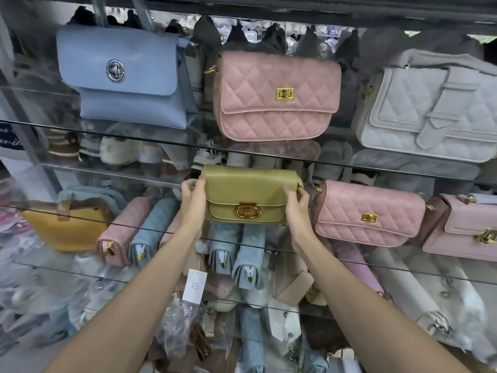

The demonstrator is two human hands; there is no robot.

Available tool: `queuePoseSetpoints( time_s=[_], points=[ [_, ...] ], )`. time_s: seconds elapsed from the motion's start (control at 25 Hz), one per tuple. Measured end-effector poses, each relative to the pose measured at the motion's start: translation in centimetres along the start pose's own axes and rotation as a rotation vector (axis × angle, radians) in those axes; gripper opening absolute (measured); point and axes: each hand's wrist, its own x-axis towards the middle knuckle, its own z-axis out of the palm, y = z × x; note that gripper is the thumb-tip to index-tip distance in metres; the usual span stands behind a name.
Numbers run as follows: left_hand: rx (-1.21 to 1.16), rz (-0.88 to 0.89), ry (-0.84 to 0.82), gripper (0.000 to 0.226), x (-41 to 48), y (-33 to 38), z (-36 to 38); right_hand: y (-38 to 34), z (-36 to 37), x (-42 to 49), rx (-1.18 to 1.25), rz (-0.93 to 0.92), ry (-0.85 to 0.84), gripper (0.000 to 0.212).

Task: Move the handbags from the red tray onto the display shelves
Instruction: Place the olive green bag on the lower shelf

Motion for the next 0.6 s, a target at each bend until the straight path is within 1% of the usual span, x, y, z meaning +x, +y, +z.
queuePoseSetpoints(
  time_s=[0.04,0.08,0.16,0.24,0.32,0.36,0.4,0.48,0.6],
  points=[
    [-0.004,0.019,0.009,0.041,-0.3,-0.2,0.0,0.2,-0.1,-0.2,0.002,-0.004,-0.006,0.058],
    [-0.016,0.036,0.02,0.045,-0.3,-0.6,0.0,0.5,-0.1,-0.3,0.006,-0.009,-0.011,0.057],
    [-0.036,0.036,0.013,0.061,-0.6,-1.1,-0.2,1.2,0.0,-0.3,0.009,-0.02,0.009,0.06],
    [-0.034,0.013,-0.004,0.071,-0.2,-1.9,-0.4,1.9,0.3,-0.3,0.015,0.01,0.032,0.063],
    [-0.037,-0.017,-0.028,0.074,0.6,-3.1,-0.6,2.6,0.5,-0.5,-0.009,0.056,0.024,0.065],
    [-0.042,-0.021,-0.046,0.071,0.3,-3.4,-0.5,2.8,0.5,-0.6,-0.05,0.061,0.013,0.065],
    [-0.052,-0.006,-0.064,0.063,-0.2,-3.3,-0.3,3.0,0.4,-0.8,-0.083,0.055,0.005,0.064],
    [-0.049,0.015,-0.074,0.047,-0.9,-3.3,0.1,3.3,0.1,-0.7,-0.072,0.032,0.016,0.061],
    [-0.022,0.033,-0.081,0.044,-1.1,-3.3,0.3,3.8,-0.1,-0.5,-0.032,0.003,0.048,0.054]
  ],
)
